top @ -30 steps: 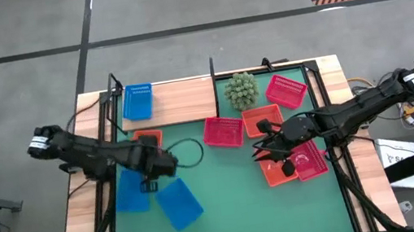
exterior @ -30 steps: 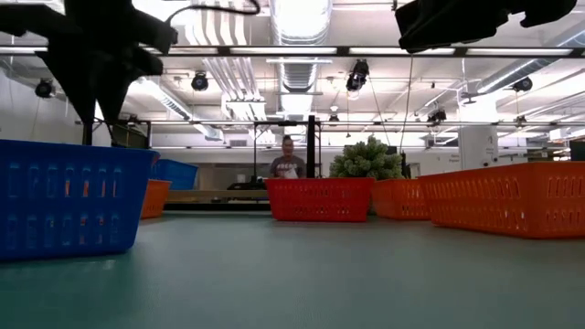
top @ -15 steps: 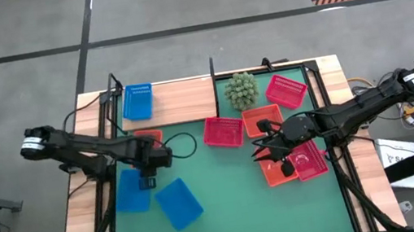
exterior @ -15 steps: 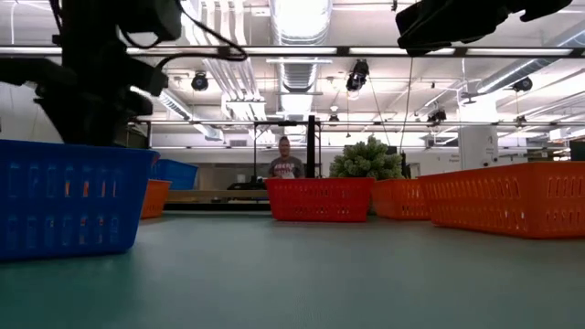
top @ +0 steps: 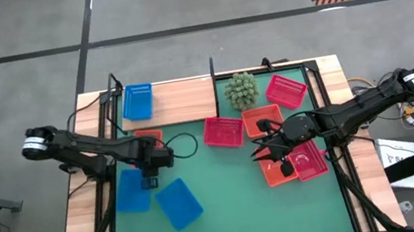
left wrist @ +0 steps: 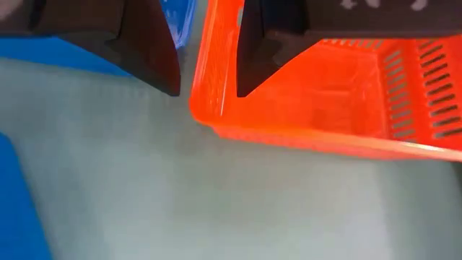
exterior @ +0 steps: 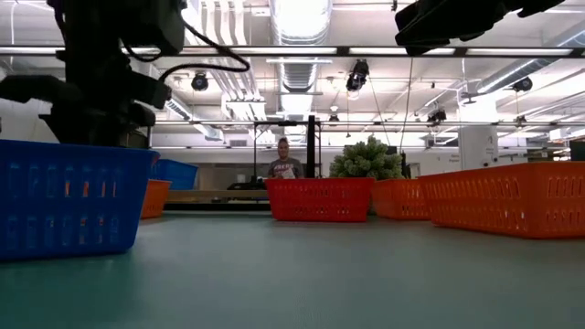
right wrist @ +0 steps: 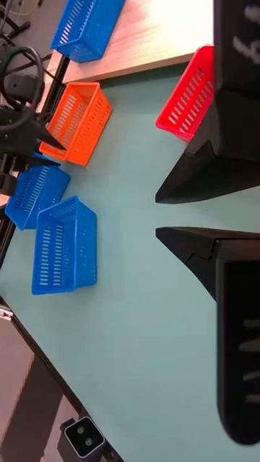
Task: Stack baskets on shelf by color
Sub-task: Put the left orange bin on the shelf
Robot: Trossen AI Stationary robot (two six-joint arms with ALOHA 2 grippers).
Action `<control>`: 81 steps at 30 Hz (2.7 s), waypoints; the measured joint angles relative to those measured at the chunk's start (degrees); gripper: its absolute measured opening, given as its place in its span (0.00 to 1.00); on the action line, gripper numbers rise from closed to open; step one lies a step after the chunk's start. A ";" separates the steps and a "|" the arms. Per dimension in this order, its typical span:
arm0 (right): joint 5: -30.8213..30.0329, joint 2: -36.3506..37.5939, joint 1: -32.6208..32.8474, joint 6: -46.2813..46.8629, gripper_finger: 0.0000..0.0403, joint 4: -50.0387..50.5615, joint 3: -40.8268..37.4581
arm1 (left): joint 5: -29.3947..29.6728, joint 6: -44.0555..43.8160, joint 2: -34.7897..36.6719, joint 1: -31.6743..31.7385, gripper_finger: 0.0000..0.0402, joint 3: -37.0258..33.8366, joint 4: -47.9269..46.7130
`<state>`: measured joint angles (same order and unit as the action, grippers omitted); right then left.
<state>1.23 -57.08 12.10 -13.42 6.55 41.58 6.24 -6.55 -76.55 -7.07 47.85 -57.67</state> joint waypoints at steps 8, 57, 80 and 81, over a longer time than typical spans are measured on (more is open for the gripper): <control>-0.18 0.00 0.00 0.40 0.14 0.02 0.00 | 0.22 0.00 -3.02 0.10 0.30 -2.01 3.82; -1.34 -0.35 0.02 3.72 0.14 2.21 -0.02 | 11.18 23.82 -3.42 20.81 0.00 19.69 13.65; -1.31 -0.35 0.02 2.92 0.14 2.42 -0.02 | 6.27 31.30 -15.70 31.56 0.00 20.75 16.61; -1.31 -0.35 0.02 2.92 0.14 2.54 -0.02 | 6.27 31.30 -15.57 31.56 0.00 20.75 16.57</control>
<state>-0.08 -57.43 12.12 -10.50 9.09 41.56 12.51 24.75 -92.11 24.49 68.60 -41.10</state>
